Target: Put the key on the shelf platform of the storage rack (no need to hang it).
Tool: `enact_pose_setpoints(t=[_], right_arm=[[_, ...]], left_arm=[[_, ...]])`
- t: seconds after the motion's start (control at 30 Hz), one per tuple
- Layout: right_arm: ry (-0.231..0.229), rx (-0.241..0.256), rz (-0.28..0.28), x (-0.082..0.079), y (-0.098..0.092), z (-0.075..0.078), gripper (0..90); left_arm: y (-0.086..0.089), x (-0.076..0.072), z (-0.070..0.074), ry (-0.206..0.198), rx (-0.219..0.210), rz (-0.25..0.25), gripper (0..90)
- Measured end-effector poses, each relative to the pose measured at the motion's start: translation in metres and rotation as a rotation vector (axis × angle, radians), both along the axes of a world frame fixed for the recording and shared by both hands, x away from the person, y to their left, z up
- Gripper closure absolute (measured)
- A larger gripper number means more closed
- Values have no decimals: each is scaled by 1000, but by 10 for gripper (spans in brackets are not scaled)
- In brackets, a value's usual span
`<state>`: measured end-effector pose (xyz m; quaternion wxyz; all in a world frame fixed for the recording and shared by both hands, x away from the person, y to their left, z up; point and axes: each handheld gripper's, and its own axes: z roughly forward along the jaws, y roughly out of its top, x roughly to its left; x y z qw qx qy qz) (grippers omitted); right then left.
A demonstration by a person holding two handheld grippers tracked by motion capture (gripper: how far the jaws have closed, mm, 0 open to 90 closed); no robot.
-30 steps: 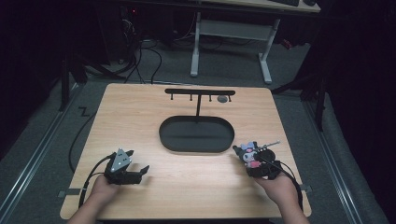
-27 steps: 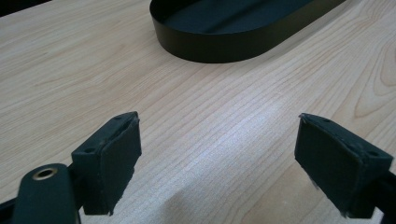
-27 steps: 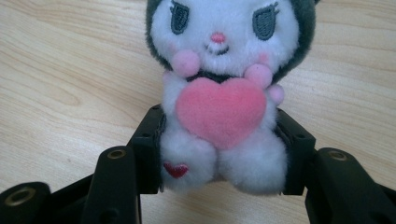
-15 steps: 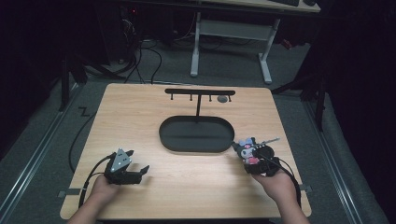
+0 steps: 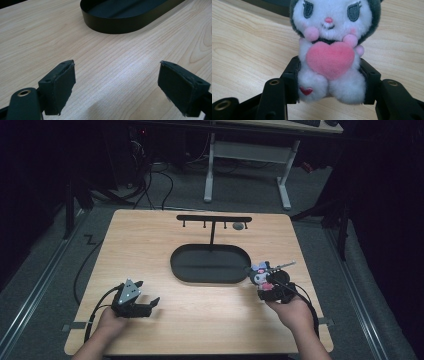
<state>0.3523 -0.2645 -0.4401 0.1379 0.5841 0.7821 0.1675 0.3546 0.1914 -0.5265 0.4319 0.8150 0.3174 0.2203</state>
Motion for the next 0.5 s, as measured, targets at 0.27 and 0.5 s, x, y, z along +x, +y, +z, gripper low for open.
enact_pose_setpoints(t=[0.27, 0.5], right_arm=[[-10, 1, 7, 7, 6, 7, 472], [-19, -6, 22, 15, 14, 14, 472]], left_arm=[[0, 0, 0, 2, 1, -1, 154], [0, 0, 0, 3, 0, 0, 154]])
